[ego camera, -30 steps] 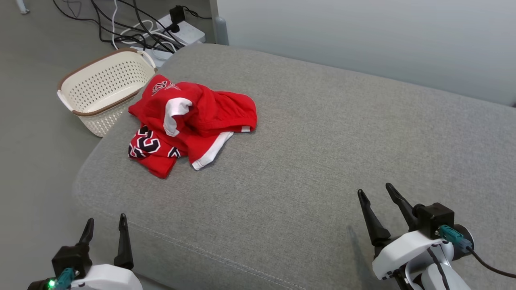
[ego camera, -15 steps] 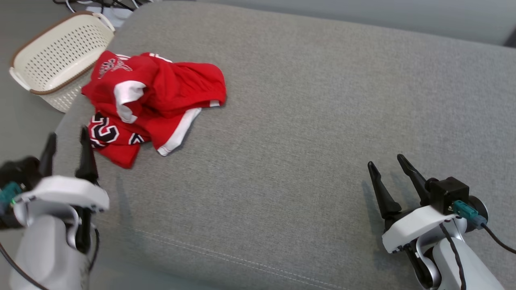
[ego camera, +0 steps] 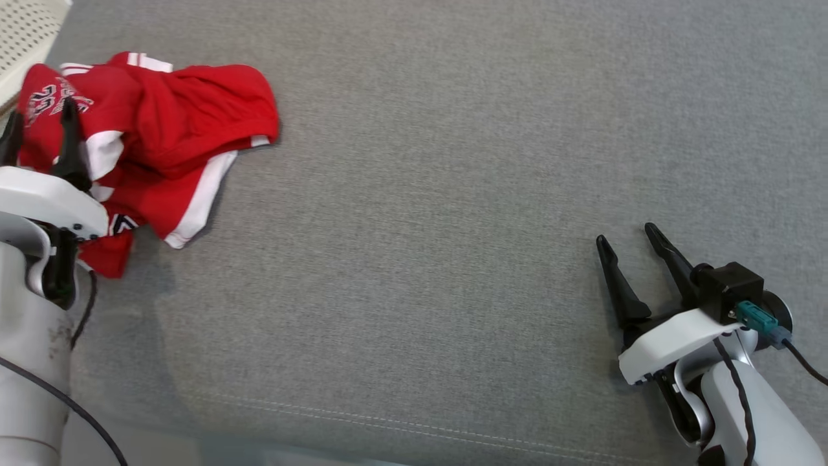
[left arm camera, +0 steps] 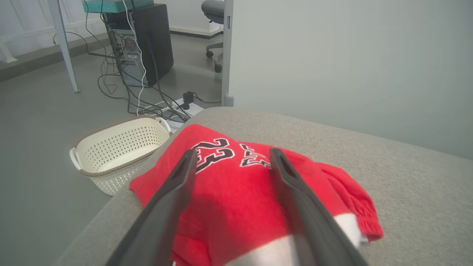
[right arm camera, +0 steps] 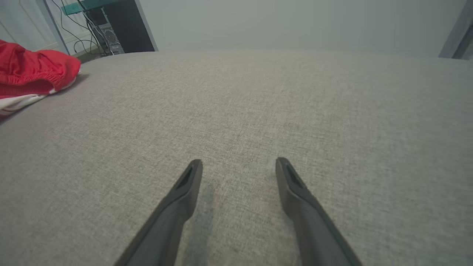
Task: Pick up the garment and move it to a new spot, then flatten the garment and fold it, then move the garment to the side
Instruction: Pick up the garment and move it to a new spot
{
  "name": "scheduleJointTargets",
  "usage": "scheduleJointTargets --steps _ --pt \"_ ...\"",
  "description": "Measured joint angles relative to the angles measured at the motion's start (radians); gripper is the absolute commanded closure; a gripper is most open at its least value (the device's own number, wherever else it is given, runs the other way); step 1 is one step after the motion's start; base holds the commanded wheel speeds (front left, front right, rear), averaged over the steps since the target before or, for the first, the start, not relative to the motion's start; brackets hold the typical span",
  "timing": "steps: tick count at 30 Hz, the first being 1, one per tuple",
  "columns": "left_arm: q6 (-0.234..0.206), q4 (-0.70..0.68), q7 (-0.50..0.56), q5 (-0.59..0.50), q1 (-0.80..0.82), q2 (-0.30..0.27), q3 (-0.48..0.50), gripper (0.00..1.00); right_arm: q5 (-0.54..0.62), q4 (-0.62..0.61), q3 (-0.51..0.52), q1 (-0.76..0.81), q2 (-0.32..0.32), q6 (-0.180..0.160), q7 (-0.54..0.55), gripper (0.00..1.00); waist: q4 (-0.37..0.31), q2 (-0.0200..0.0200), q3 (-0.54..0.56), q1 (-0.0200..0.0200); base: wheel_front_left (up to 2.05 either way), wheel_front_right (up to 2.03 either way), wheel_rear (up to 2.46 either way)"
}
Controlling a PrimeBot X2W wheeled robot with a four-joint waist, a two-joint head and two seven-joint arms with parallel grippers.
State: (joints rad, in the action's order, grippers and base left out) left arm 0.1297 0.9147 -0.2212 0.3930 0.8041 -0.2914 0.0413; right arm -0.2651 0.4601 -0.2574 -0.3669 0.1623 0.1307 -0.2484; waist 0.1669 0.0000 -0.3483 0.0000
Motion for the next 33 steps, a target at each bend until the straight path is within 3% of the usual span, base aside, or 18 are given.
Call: scheduleJointTargets --steps 5,8,9,10,16,20,27,33 --pt "-0.002 0.119 0.037 0.022 0.05 -0.054 -0.013 0.0 -0.008 -0.001 0.009 -0.016 -0.002 0.0 0.0 0.0 -0.041 0.0 -0.031 0.0 0.0 0.0 0.0" --pt "-0.003 0.17 0.045 0.022 0.069 -0.059 -0.014 0.0 -0.008 -0.001 0.017 -0.018 -0.005 0.0 0.0 0.0 -0.063 0.0 -0.043 0.0 0.0 0.0 0.0" --pt "-0.003 0.186 0.046 0.022 0.077 -0.054 -0.016 0.2 -0.008 0.0 0.021 -0.018 -0.007 0.0 0.0 0.0 -0.068 0.0 -0.046 0.0 0.0 0.0 0.0" --pt "-0.006 0.202 0.053 0.026 0.085 -0.049 -0.014 1.0 -0.009 0.0 0.022 -0.018 -0.008 0.0 0.0 0.0 -0.073 0.0 -0.047 0.0 0.0 0.0 0.0" --pt "-0.034 0.272 0.086 0.029 0.103 -0.046 -0.022 1.0 -0.017 0.0 0.034 -0.018 -0.026 0.0 0.0 0.0 -0.084 0.0 -0.029 0.0 0.0 0.0 0.0" --pt "-0.037 0.255 0.023 0.018 0.117 -0.049 -0.041 1.0 -0.017 0.002 0.035 -0.017 -0.035 0.0 0.0 0.0 -0.083 0.0 -0.009 0.0 0.0 0.0 0.0" --pt "-0.04 0.126 -0.02 -0.023 0.193 -0.053 -0.091 1.0 -0.028 0.009 0.035 -0.008 -0.053 0.0 0.0 0.0 -0.082 0.0 0.031 0.0 0.0 0.0 0.0" --pt "-0.01 -0.019 -0.026 -0.032 0.23 -0.002 -0.161 1.0 -0.043 0.014 0.033 0.01 -0.067 0.0 0.0 0.0 -0.095 0.0 0.066 0.0 0.0 0.0 0.0"
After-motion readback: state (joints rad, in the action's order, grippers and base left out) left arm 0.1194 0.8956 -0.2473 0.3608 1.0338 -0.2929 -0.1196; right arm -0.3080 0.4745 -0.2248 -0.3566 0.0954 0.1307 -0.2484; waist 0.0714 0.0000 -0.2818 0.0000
